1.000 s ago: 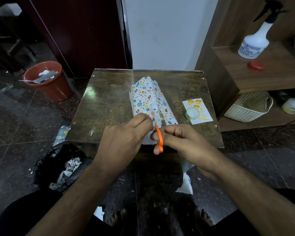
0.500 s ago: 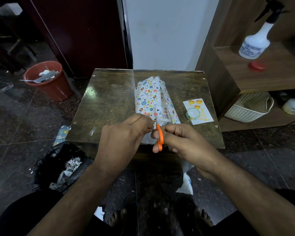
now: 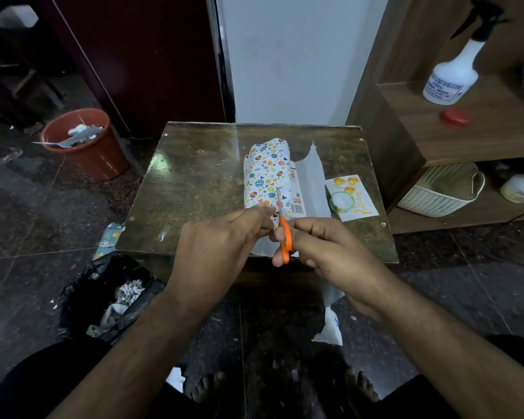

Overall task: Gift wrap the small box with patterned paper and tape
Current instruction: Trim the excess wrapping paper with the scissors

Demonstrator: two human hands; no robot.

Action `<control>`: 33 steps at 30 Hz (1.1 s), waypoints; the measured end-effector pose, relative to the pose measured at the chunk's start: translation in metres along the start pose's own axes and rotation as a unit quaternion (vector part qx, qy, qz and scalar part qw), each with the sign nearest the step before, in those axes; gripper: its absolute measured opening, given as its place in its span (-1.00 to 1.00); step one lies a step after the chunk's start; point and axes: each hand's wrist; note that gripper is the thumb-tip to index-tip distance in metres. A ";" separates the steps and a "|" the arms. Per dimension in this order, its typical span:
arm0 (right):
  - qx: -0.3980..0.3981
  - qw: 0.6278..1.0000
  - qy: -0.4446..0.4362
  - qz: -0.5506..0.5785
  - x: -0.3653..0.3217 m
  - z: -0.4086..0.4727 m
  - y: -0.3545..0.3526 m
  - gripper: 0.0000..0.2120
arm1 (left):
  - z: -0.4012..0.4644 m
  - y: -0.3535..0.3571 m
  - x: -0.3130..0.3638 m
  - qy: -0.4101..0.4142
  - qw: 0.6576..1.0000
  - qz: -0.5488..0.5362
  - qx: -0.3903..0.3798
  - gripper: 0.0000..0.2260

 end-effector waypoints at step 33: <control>0.031 0.999 -0.003 0.007 0.003 0.007 -0.009 -0.68 | 0.002 0.003 0.002 0.039 0.999 -0.007 0.012 -0.82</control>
Point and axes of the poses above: each hand's wrist, its own z-axis towards the middle knuckle, its own y-axis out of the palm, x = y × z, and after that the axes turned 9 degrees about -x, right-handed
